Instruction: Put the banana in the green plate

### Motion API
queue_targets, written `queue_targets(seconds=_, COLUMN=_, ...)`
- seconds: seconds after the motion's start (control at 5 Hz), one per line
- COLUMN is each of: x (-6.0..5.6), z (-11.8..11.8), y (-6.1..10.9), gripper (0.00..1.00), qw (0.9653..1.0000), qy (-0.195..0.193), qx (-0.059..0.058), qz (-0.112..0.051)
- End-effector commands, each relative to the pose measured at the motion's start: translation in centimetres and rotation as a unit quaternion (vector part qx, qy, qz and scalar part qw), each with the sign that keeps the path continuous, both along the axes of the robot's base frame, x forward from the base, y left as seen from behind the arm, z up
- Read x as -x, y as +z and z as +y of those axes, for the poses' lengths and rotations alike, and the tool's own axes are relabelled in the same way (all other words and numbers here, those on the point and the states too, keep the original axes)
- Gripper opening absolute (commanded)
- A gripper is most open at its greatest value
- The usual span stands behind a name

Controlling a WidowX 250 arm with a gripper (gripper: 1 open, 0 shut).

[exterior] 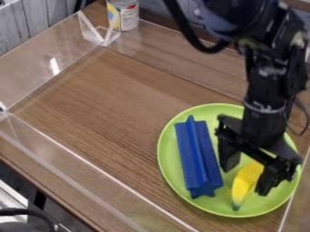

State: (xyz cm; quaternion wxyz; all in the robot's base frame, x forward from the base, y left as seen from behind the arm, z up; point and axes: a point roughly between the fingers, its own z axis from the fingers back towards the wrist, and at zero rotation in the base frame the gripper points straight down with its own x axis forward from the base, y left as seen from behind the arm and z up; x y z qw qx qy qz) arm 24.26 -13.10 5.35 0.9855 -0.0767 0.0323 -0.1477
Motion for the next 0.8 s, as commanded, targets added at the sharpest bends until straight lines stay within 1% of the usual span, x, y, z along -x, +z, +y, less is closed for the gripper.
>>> queue_targets(seconds=0.0, x=-1.3, z=0.8, y=5.0, gripper=1.0, qw=0.998, qy=0.014, qx=0.015, qz=-0.06)
queue_targets(seconds=0.2, x=-1.5, z=2.2, y=8.4, gripper=1.0, qw=0.9961, qy=0.029, qx=0.014, qz=-0.082)
queue_targets(seconds=0.4, x=-2.0, z=5.1, y=10.6, gripper=1.0, qw=0.9944, qy=0.051, qx=0.006, qz=-0.092)
queue_targets(seconds=0.6, x=-2.5, z=9.6, y=11.5, gripper=1.0, qw=0.9919, qy=0.086, qx=-0.012, qz=-0.093)
